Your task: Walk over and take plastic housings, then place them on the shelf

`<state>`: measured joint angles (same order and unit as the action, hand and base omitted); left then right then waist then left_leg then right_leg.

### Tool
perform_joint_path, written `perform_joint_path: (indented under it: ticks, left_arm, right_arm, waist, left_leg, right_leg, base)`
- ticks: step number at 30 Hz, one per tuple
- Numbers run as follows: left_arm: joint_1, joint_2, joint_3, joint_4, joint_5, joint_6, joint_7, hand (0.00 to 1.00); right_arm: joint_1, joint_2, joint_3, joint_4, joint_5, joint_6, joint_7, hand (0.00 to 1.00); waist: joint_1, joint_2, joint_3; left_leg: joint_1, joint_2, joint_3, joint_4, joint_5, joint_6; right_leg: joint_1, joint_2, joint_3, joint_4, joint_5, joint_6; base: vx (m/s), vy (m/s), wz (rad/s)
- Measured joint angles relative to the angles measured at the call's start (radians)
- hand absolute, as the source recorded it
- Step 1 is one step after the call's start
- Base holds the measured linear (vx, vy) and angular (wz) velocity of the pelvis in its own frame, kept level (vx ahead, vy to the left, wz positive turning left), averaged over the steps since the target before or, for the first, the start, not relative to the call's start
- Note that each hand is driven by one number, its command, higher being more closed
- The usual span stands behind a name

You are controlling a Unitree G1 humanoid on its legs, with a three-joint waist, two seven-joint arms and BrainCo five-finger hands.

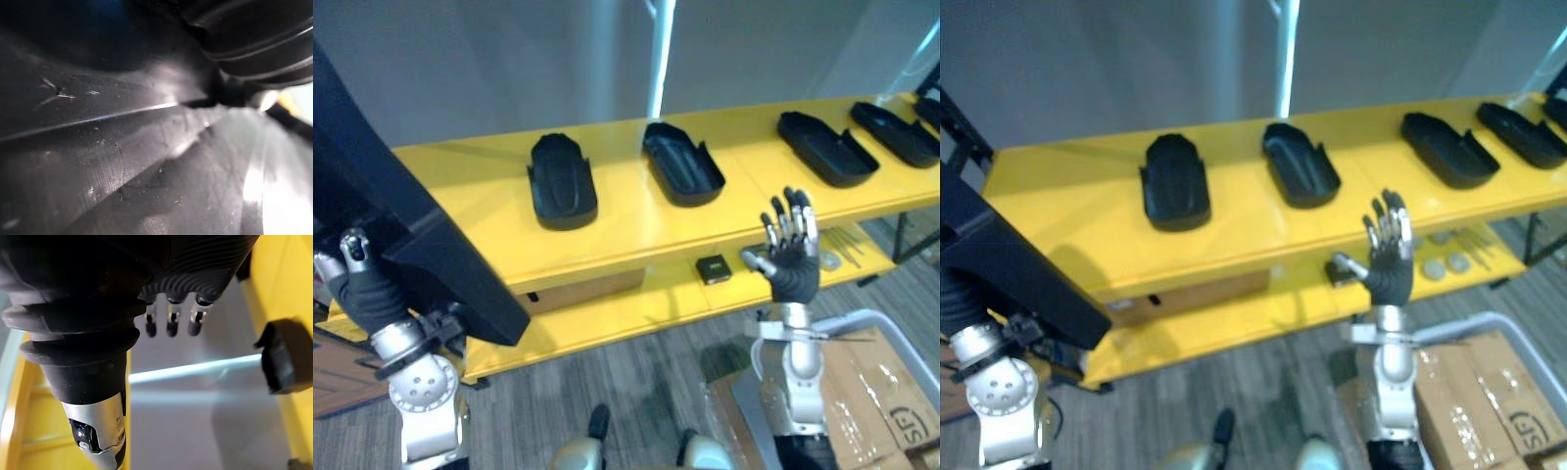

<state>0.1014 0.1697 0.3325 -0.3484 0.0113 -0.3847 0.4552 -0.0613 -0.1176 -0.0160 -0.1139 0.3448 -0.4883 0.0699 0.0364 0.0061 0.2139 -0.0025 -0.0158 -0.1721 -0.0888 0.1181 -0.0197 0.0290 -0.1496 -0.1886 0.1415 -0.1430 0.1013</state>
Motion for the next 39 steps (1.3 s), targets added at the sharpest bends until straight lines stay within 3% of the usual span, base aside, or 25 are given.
perform_joint_path:
  ticks: [2,4,6,8,10,13,16,18,23,27,29,31,33,36,39]
  left_arm:
    - [0.026,-0.014,0.009,-0.001,0.001,0.0,0.005,1.0]
    - [0.035,-0.049,0.004,-0.003,0.01,0.009,0.009,1.0]
    - [0.034,-0.076,-0.018,-0.005,0.038,0.023,0.007,1.0]
    - [0.035,-0.078,-0.04,-0.01,0.039,0.029,-0.007,1.0]
    - [0.037,-0.077,-0.033,-0.034,0.057,0.043,-0.016,1.0]
    - [0.059,-0.053,-0.005,-0.036,0.107,0.084,-0.014,1.0]
    - [0.07,0.008,0.09,-0.018,0.156,0.111,-0.02,1.0]
    - [0.073,0.045,0.152,0.013,0.163,0.132,-0.025,1.0]
    - [0.063,0.155,0.282,0.21,0.163,0.182,-0.033,1.0]
    - [0.027,0.255,0.283,0.441,0.166,0.255,-0.067,1.0]
    - [-0.017,0.319,0.281,0.554,0.169,0.285,-0.087,1.0]
    - [-0.079,0.401,0.25,0.678,0.163,0.329,-0.109,1.0]
    - [-0.164,0.502,0.153,0.824,0.16,0.386,-0.152,1.0]
    - [-0.238,0.561,0.069,0.911,0.157,0.435,-0.205,1.0]
    - [-0.322,0.602,-0.014,0.972,0.155,0.476,-0.254,1.0]
  right_arm:
    - [-0.072,-0.01,0.044,-0.001,0.025,-0.009,0.037,0.0]
    - [-0.126,-0.013,0.105,-0.01,0.046,-0.008,0.075,0.0]
    - [-0.151,-0.019,0.178,-0.048,0.045,-0.004,0.104,0.0]
    - [-0.152,-0.015,0.213,-0.061,0.021,0.006,0.099,0.0]
    - [-0.156,-0.012,0.237,-0.06,-0.099,0.027,0.039,0.0]
    - [-0.182,-0.007,0.229,-0.055,-0.245,0.047,-0.098,0.0]
    - [-0.175,-0.012,0.126,-0.057,-0.285,0.062,-0.211,0.0]
    - [-0.125,-0.029,0.033,-0.078,-0.284,0.073,-0.27,0.0]
    - [0.061,-0.084,-0.193,-0.114,-0.28,0.076,-0.33,0.0]
    - [0.203,-0.09,-0.32,-0.113,-0.28,0.074,-0.376,0.0]
    - [0.244,-0.092,-0.378,-0.083,-0.28,0.074,-0.406,0.0]
    - [0.268,-0.099,-0.417,0.003,-0.279,0.073,-0.438,0.0]
    - [0.289,-0.12,-0.427,0.142,-0.26,0.077,-0.442,0.0]
    - [0.304,-0.12,-0.4,0.28,-0.261,0.084,-0.439,0.0]
    - [0.327,-0.12,-0.38,0.435,-0.26,0.106,-0.407,0.0]
  waist:
    - [0.023,0.02,-0.026]
    - [0.033,0.047,-0.055]
    - [0.031,0.066,-0.068]
    - [0.036,0.076,-0.079]
    - [0.071,0.042,-0.094]
    - [0.087,-0.005,-0.118]
    - [0.087,-0.026,-0.131]
    - [0.085,-0.023,-0.13]
    - [0.037,-0.002,-0.131]
    - [-0.028,0.032,-0.148]
    - [-0.05,0.036,-0.15]
    - [-0.059,0.034,-0.15]
    - [-0.079,0.034,-0.15]
    - [-0.082,0.034,-0.149]
    - [-0.104,0.039,-0.143]
  left_leg:
    - [-0.007,0.022,0.014,0.001,-0.01,-0.021]
    - [-0.031,0.043,0.017,0.001,-0.015,-0.029]
    - [-0.042,0.075,0.125,0.005,0.0,-0.033]
    - [-0.043,0.072,0.162,0.005,0.013,-0.042]
    - [-0.038,0.047,0.146,0.005,0.017,-0.037]
    - [-0.031,0.019,0.117,0.005,0.018,-0.036]
    - [-0.025,0.02,0.131,0.005,0.017,-0.036]
    - [-0.013,0.021,0.169,0.004,0.015,-0.034]
    - [-0.006,0.024,0.28,-0.002,-0.006,-0.013]
    - [0.003,0.042,0.357,-0.002,-0.005,-0.013]
    - [0.003,0.053,0.378,-0.002,-0.003,-0.017]
    - [0.002,0.064,0.398,-0.002,-0.002,-0.019]
    - [-0.002,0.072,0.41,-0.002,-0.001,-0.021]
    - [-0.004,0.076,0.434,-0.002,0.001,-0.025]
    - [-0.021,0.074,0.435,-0.002,0.002,-0.024]
  right_leg:
    - [0.017,0.007,-0.036,-0.052,0.091,0.004]
    - [0.037,0.028,-0.086,-0.077,0.103,-0.001]
    - [0.081,0.033,-0.192,-0.085,0.096,-0.012]
    - [0.12,0.031,-0.264,-0.078,0.085,-0.01]
    - [0.143,0.012,-0.308,-0.056,0.056,-0.009]
    - [0.169,-0.009,-0.33,-0.023,0.024,-0.02]
    - [0.173,-0.009,-0.321,-0.011,0.019,-0.028]
    - [0.176,-0.012,-0.292,-0.013,0.017,-0.031]
    - [0.15,-0.018,-0.209,-0.039,-0.008,-0.022]
    - [0.12,-0.012,-0.148,-0.046,-0.009,-0.019]
    - [0.105,-0.005,-0.126,-0.045,-0.001,-0.019]
    - [0.091,-0.002,-0.102,-0.045,0.006,-0.018]
    - [0.077,0.004,-0.081,-0.04,0.008,-0.02]
    - [0.061,0.007,-0.052,-0.026,0.011,-0.016]
    - [0.04,0.009,-0.052,-0.014,0.016,-0.011]
  base:
    - [0.17,-0.189,0.24]
    - [0.18,-0.171,0.53]
    - [0.22,-0.131,1.13]
    - [0.19,-0.046,1.24]
    - [0.15,-0.009,0.96]
    - [0.12,-0.022,0.62]
    - [0.0,-0.037,0.18]
    - [-0.07,-0.023,-0.28]
    - [-0.14,0.004,-0.54]
    - [-0.11,0.011,-0.44]
    - [-0.04,0.009,-0.38]
    - [-0.01,-0.001,-0.34]
    - [0.01,-0.017,-0.2]
    - [0.05,-0.005,-0.22]
    - [0.06,-0.003,0.0]
